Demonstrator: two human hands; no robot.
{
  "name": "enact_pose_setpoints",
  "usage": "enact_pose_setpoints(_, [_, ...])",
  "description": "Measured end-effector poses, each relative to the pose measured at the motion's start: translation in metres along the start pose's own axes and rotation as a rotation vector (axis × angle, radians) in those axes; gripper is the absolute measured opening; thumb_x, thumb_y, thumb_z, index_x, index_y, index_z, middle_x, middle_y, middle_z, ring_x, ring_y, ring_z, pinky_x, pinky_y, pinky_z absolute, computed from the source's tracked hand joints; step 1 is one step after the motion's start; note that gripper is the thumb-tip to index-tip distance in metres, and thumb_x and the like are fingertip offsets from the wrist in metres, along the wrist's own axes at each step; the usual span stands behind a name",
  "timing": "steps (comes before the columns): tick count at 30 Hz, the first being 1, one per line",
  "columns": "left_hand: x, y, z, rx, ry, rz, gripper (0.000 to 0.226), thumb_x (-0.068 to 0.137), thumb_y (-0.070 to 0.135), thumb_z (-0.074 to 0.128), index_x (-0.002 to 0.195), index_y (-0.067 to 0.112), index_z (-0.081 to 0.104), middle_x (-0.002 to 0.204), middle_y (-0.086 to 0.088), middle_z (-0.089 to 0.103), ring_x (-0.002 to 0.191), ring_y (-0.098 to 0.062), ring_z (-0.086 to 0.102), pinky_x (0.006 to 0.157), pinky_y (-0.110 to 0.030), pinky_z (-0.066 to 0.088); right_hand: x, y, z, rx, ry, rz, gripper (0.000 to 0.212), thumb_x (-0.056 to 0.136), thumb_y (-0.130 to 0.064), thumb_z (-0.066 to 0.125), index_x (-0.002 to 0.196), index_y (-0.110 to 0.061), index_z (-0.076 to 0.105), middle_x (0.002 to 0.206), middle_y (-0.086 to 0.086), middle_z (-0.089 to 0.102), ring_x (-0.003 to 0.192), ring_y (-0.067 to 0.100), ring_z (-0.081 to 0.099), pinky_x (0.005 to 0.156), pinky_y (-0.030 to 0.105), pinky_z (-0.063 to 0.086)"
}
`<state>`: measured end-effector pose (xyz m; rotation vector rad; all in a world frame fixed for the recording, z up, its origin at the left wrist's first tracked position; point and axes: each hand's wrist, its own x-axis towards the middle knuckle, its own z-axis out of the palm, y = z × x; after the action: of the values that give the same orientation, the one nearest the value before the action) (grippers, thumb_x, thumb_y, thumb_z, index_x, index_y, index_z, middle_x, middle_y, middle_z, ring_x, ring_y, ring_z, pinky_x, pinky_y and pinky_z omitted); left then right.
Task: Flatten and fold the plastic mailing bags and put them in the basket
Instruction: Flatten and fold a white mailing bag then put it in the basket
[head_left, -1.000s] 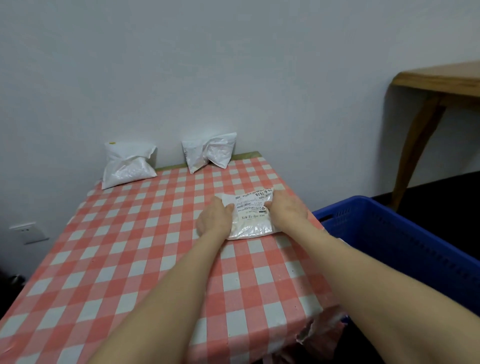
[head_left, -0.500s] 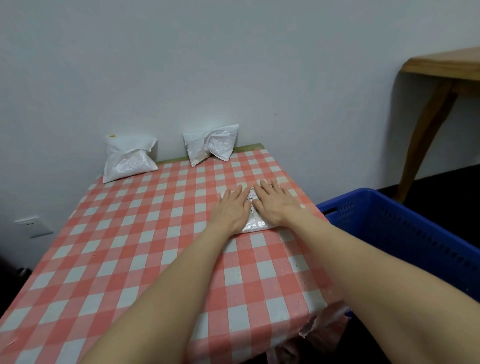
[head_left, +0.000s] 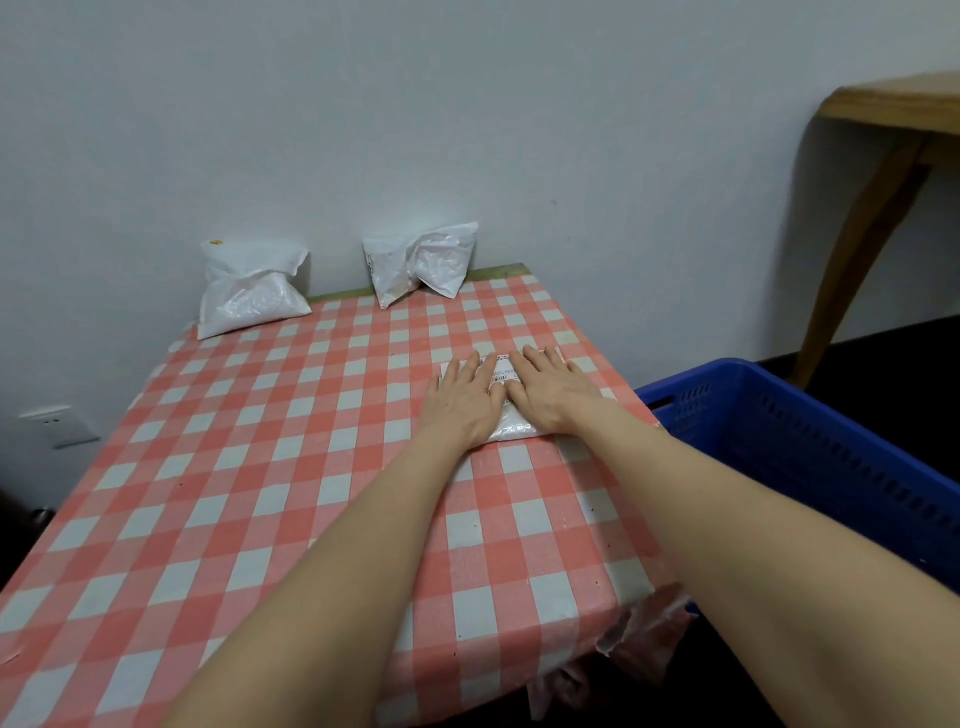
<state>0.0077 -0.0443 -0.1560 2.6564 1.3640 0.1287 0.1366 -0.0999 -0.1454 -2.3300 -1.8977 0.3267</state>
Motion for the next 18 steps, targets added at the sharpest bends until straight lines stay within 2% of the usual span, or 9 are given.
enact_pose_setpoints(18, [0.0022, 0.0000, -0.0001, 0.024, -0.028, 0.000, 0.053, 0.102, 0.035, 0.012, 0.153, 0.023, 0.005, 0.161, -0.001, 0.004, 0.148, -0.022, 0.000, 0.120, -0.045, 0.002, 0.0010, 0.0006, 0.0041, 0.021, 0.019, 0.015, 0.058, 0.102, -0.041, 0.017, 0.155, -0.020, 0.007, 0.163, 0.000, 0.002, 0.149, 0.023, -0.002, 0.121, 0.045, 0.003])
